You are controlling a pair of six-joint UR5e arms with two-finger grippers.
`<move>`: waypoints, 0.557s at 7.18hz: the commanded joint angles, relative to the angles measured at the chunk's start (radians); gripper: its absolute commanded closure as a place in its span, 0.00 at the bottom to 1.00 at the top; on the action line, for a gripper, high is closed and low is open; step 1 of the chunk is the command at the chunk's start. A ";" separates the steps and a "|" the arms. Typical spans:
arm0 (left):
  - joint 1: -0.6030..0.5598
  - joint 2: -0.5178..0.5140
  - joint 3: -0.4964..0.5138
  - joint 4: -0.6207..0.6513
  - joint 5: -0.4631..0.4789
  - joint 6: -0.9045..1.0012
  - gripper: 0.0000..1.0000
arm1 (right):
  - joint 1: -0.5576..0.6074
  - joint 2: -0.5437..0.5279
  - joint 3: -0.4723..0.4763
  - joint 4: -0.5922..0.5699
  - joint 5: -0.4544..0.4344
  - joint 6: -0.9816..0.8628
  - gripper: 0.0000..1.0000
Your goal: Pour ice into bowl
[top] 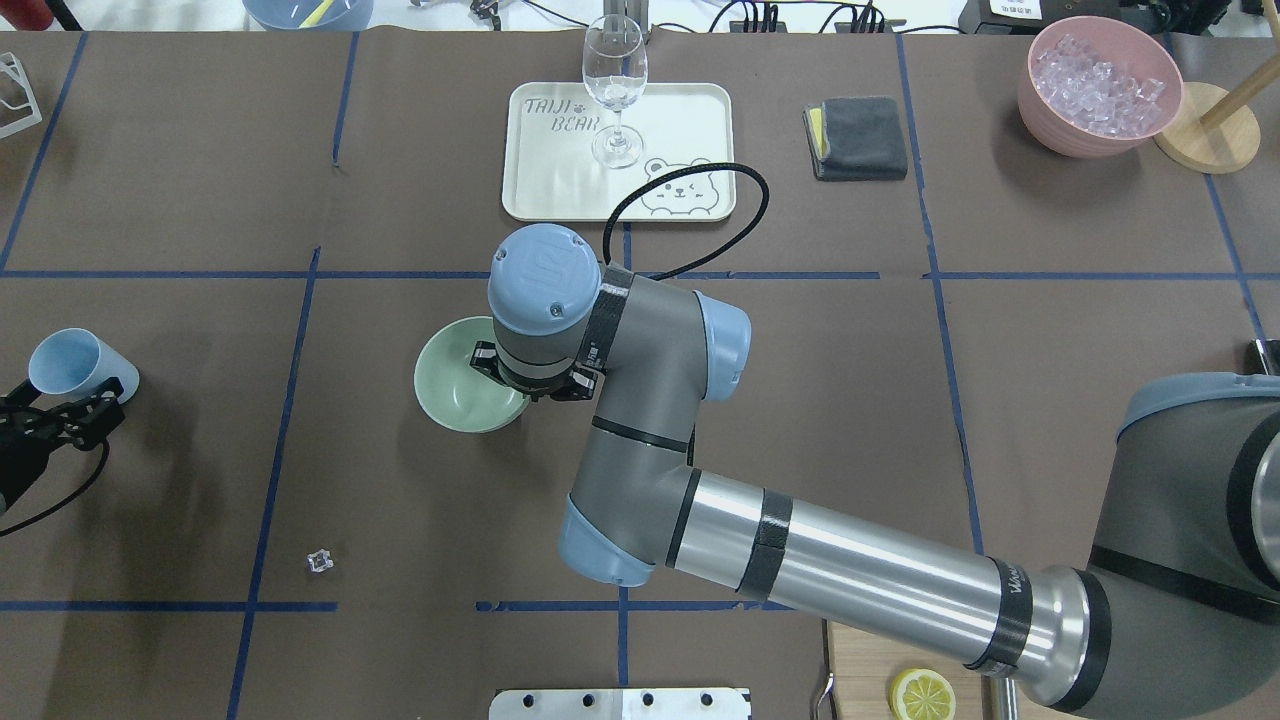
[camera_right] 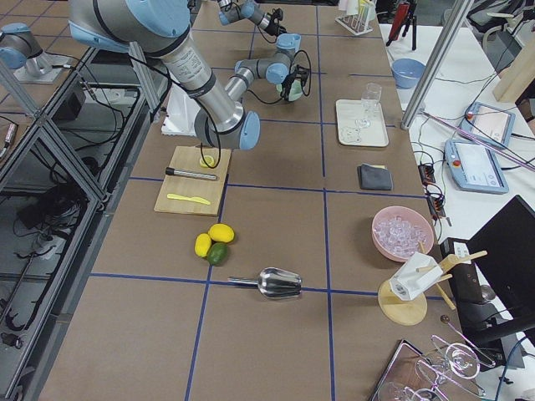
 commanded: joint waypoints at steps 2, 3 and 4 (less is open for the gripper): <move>0.002 -0.053 0.070 0.002 0.091 0.003 0.03 | -0.005 0.032 -0.007 0.000 0.000 0.076 0.00; 0.002 -0.058 0.079 0.002 0.096 0.003 0.04 | -0.003 0.040 -0.007 0.000 -0.002 0.079 0.00; 0.002 -0.062 0.081 0.002 0.096 0.005 0.04 | -0.002 0.048 -0.007 0.000 -0.002 0.084 0.00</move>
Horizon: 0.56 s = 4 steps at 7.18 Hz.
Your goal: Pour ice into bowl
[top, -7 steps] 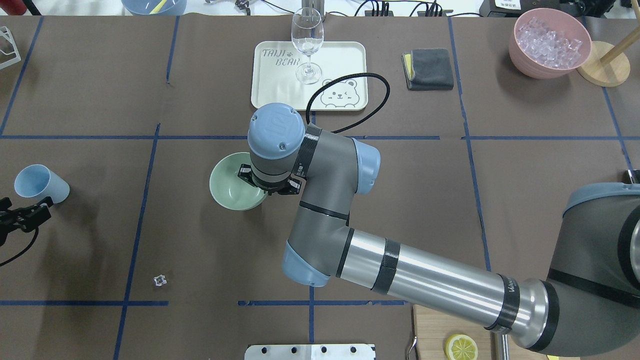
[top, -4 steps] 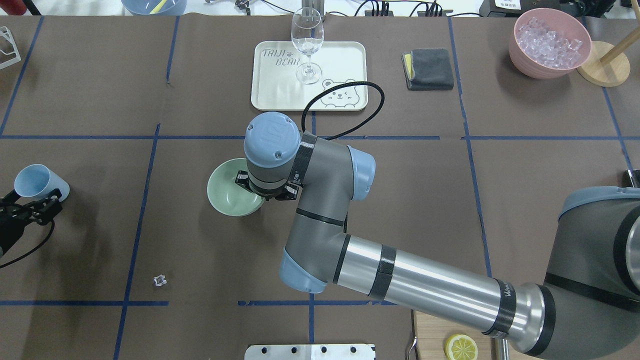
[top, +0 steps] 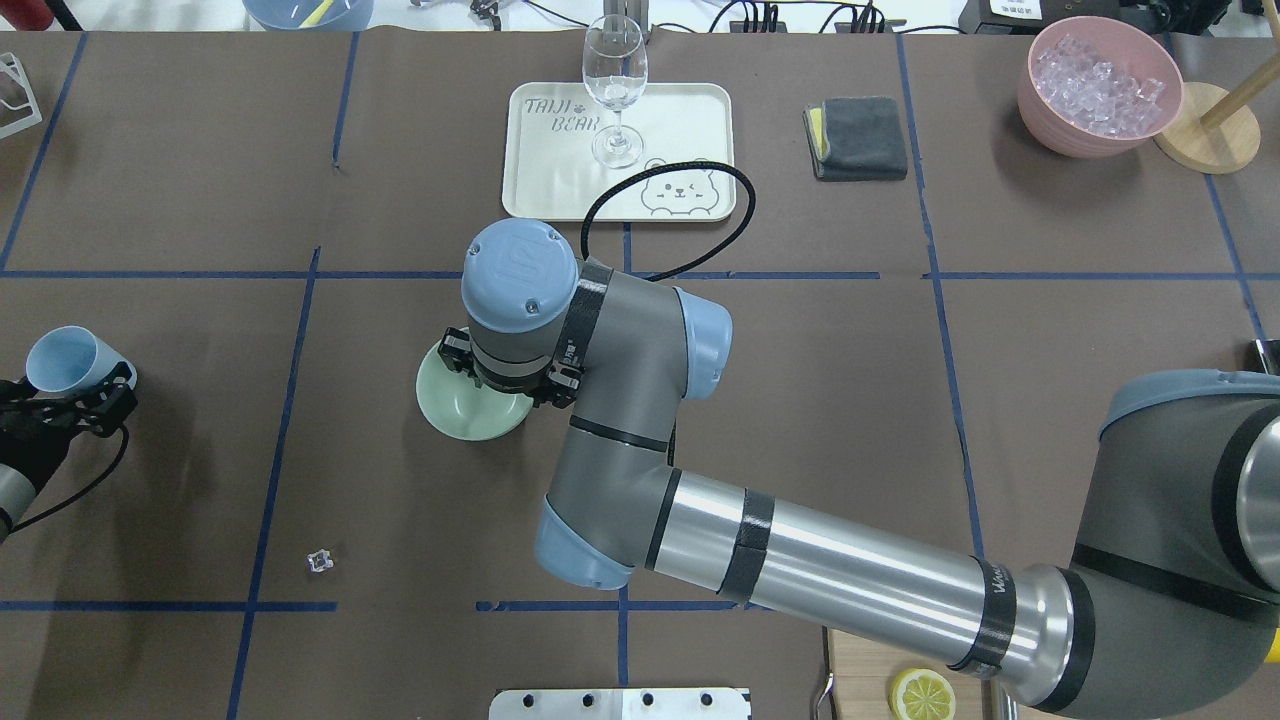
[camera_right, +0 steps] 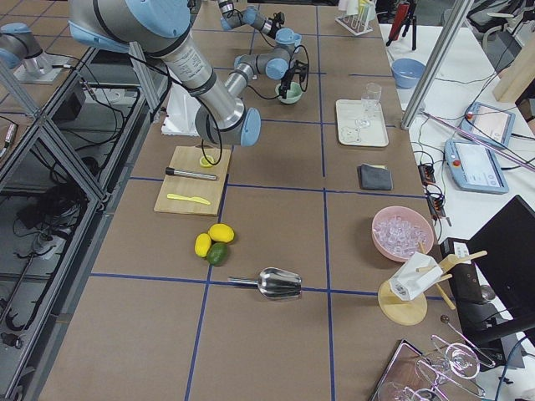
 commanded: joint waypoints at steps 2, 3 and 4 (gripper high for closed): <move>0.000 -0.028 0.016 -0.001 0.010 0.003 0.04 | 0.005 0.016 -0.001 0.000 0.001 0.014 0.00; 0.000 -0.034 0.017 -0.002 0.010 0.003 0.07 | 0.009 0.017 0.001 -0.001 0.001 0.014 0.00; 0.000 -0.060 0.043 -0.002 0.022 0.003 0.10 | 0.017 0.016 0.004 -0.003 0.001 0.012 0.00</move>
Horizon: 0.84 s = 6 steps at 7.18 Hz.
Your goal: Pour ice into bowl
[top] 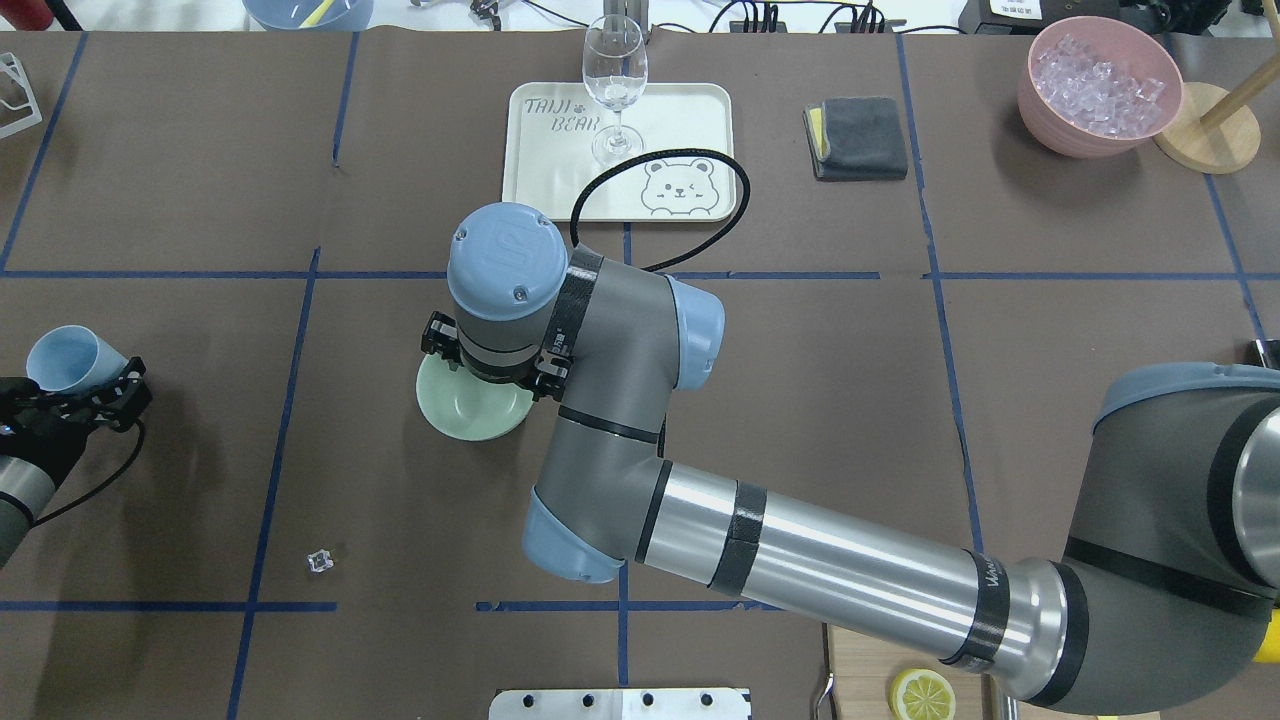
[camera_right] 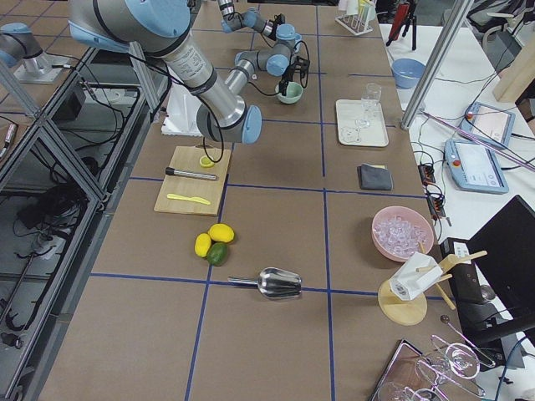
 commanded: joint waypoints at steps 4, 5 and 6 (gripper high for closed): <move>-0.008 -0.030 0.016 -0.014 0.036 0.084 1.00 | 0.083 -0.014 0.027 -0.011 0.052 -0.009 0.00; -0.012 -0.029 -0.023 -0.016 0.035 0.191 1.00 | 0.112 -0.031 0.035 -0.011 0.083 -0.012 0.00; -0.011 -0.033 -0.036 -0.016 0.035 0.219 1.00 | 0.135 -0.085 0.081 -0.011 0.092 -0.018 0.00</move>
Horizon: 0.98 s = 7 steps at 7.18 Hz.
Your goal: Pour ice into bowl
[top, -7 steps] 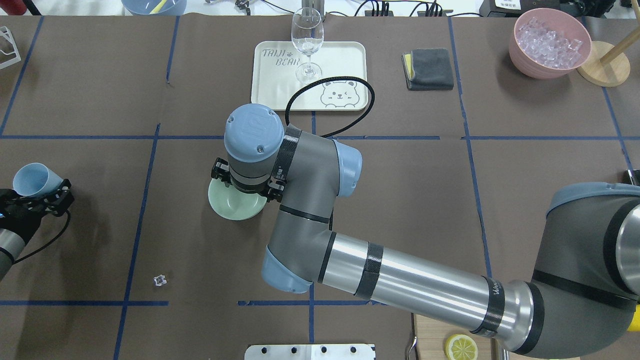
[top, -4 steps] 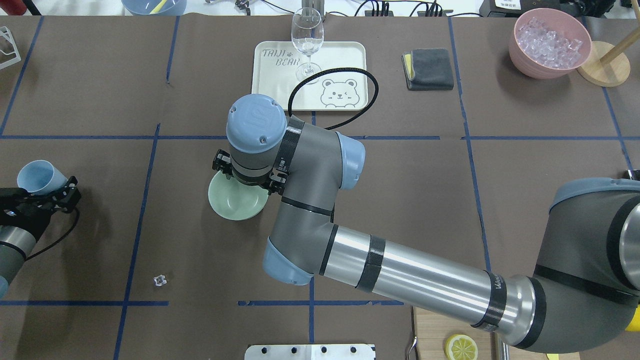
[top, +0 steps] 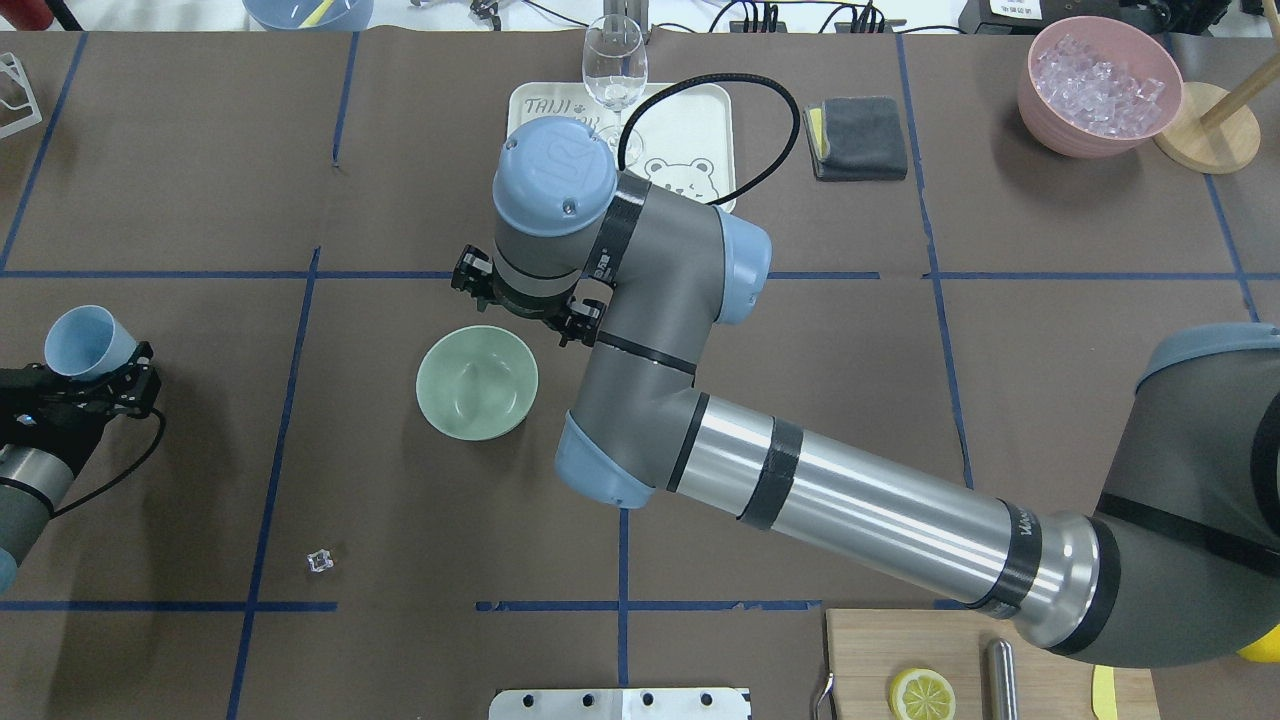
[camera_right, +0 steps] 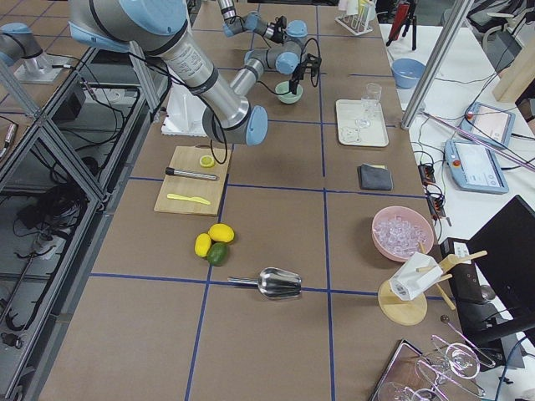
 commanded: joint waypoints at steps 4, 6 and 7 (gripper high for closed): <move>0.004 -0.021 -0.226 0.013 -0.012 0.206 1.00 | 0.106 -0.338 0.292 0.009 0.064 -0.135 0.00; 0.007 -0.163 -0.205 0.056 -0.009 0.398 1.00 | 0.113 -0.428 0.374 0.013 0.069 -0.181 0.00; 0.008 -0.182 -0.214 0.132 -0.008 0.474 1.00 | 0.113 -0.439 0.390 0.013 0.072 -0.181 0.00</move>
